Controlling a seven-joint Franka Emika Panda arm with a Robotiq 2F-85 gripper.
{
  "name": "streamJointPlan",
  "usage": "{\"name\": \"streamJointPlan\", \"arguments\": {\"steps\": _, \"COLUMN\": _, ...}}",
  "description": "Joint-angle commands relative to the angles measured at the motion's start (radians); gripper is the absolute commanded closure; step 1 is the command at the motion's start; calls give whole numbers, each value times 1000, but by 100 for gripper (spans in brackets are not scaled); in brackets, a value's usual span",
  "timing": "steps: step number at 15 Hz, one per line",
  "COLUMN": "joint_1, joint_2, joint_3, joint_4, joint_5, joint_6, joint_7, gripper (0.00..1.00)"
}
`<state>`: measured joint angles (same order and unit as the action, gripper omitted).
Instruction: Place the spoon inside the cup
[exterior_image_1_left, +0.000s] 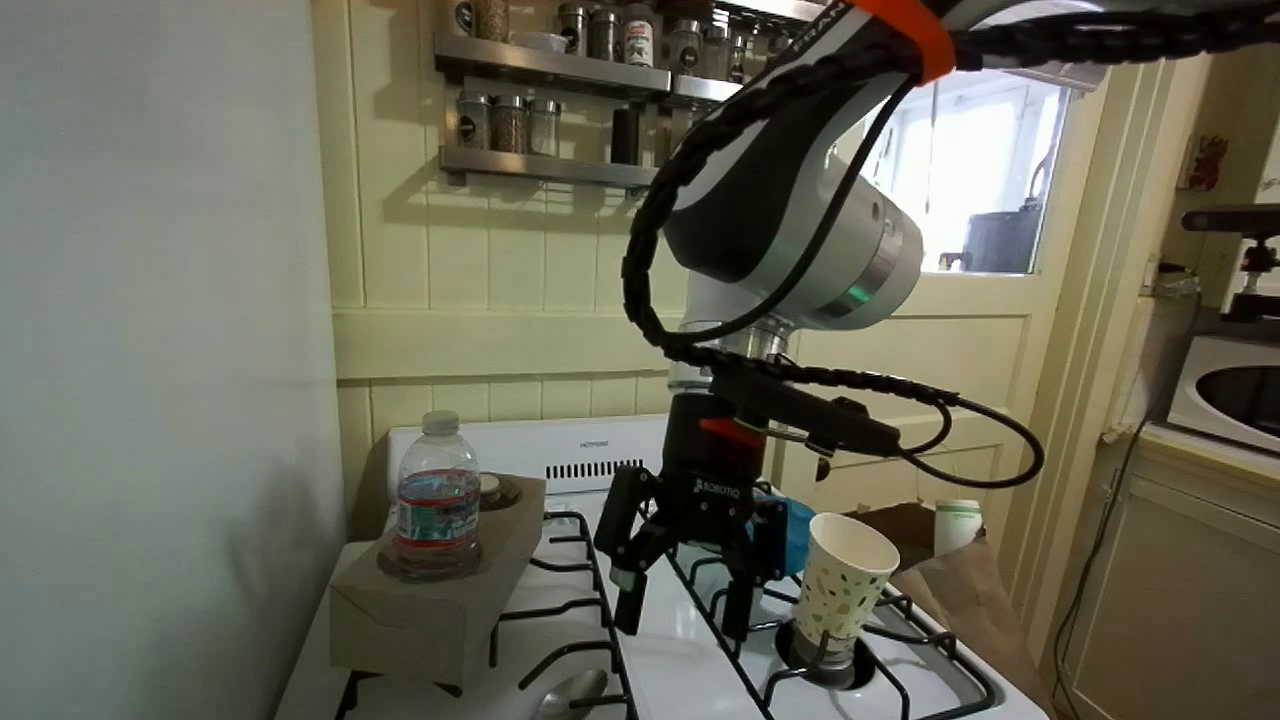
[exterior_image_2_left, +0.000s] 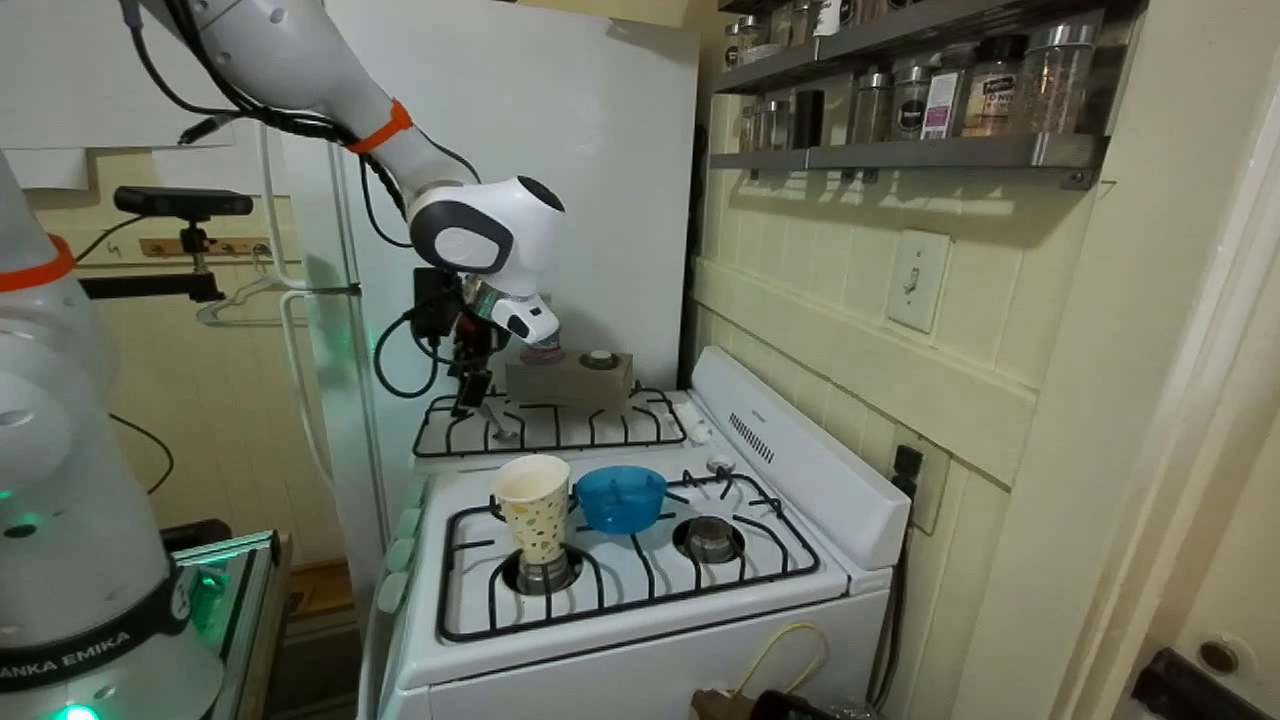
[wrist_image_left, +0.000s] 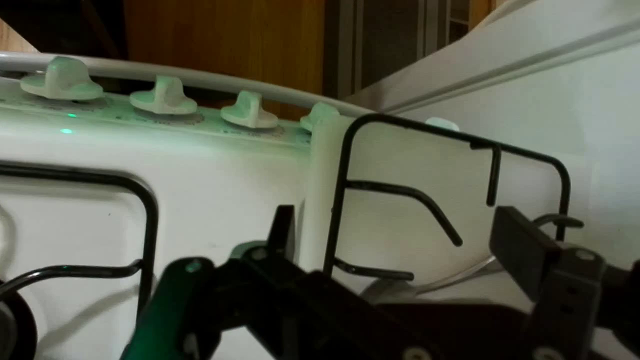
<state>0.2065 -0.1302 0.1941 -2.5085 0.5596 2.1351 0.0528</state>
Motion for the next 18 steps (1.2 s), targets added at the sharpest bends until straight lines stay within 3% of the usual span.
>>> {"name": "streamJointPlan", "arguments": {"steps": 1, "joint_1": 5, "joint_2": -61, "joint_3": -14, "joint_4": -104, "joint_5": 90, "joint_6": 148, "joint_7": -89, "gripper": 0}}
{"name": "streamJointPlan", "arguments": {"steps": 4, "joint_1": 12, "joint_2": -85, "joint_3": -48, "joint_4": -159, "joint_5": 199, "joint_6": 216, "joint_7": -340, "gripper": 0}}
{"name": "streamJointPlan", "arguments": {"steps": 9, "joint_1": 16, "joint_2": -80, "joint_3": -101, "joint_4": -180, "joint_5": 225, "joint_6": 211, "joint_7": -689, "gripper": 0}}
{"name": "streamJointPlan", "arguments": {"steps": 18, "joint_1": 5, "joint_2": -22, "joint_3": -97, "joint_4": -120, "joint_5": 236, "joint_6": 196, "joint_7": -640, "gripper": 0}}
